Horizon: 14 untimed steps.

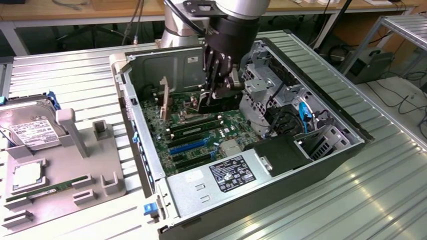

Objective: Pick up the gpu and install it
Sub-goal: 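Insert the gpu into the slot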

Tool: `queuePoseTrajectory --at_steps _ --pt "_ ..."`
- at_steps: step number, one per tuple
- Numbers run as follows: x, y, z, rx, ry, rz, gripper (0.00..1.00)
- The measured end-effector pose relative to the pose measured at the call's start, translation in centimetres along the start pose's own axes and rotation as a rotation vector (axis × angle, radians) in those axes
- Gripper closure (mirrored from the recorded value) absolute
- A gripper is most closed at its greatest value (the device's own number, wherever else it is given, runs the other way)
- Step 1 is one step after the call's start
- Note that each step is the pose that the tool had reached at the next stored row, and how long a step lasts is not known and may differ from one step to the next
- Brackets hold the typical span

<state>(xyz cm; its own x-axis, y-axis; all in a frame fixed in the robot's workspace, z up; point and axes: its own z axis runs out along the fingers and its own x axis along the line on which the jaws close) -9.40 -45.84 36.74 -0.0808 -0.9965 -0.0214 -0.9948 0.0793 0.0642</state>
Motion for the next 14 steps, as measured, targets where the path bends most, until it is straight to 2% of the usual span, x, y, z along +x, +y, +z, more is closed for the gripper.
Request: queuePoseTrajectory --at_steps 3,4,9,14 --pt "0.0 -0.03 0.55 -0.0013 0.0038 -0.058 0.74" --pt "0.0 0.01 0.69 -0.0005 0.0039 -0.06 0.74" --pt "0.1 0.68 1.43 0.0112 0.0034 -0.062 0.74" --pt "0.2 1.91 2.48 0.0128 0.0035 -0.066 0.74"
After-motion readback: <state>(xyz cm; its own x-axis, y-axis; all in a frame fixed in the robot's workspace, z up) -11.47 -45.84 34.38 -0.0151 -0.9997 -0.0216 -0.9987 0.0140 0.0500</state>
